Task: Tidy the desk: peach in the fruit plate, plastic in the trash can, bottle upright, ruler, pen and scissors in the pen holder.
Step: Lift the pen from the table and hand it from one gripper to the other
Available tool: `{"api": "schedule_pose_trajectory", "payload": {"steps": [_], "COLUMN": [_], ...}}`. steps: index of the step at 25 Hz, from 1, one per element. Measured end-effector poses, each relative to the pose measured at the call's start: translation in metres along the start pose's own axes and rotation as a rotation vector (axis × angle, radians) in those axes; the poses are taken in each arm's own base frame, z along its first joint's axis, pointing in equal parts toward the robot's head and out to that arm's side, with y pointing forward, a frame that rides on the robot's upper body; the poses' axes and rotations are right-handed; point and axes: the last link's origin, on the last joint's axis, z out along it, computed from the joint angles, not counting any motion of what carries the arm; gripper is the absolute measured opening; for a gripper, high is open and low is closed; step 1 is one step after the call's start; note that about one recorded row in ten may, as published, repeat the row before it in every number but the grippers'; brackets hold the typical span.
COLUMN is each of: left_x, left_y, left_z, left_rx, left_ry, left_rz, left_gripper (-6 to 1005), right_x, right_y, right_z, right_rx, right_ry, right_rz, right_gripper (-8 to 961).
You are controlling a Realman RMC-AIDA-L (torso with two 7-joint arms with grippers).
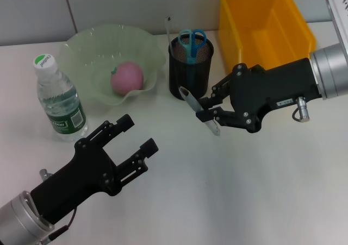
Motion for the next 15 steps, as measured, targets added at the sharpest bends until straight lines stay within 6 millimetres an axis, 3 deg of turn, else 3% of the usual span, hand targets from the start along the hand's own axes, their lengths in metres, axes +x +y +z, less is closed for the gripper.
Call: {"api": "schedule_pose_trajectory", "payload": {"steps": [15], "left_x": [0.0008], "left_y": [0.0002], "left_z": [0.0023], "left_rx": [-0.006], "left_ry": [0.004], "left_rz": [0.001], "left_gripper": [750], "right_x": [-0.0025], "right_y": [0.0003], "right_z": [0.0014], "right_rx": [0.003], "right_ry": [-0.047], "right_rz": [0.001], "right_gripper": [120]}}
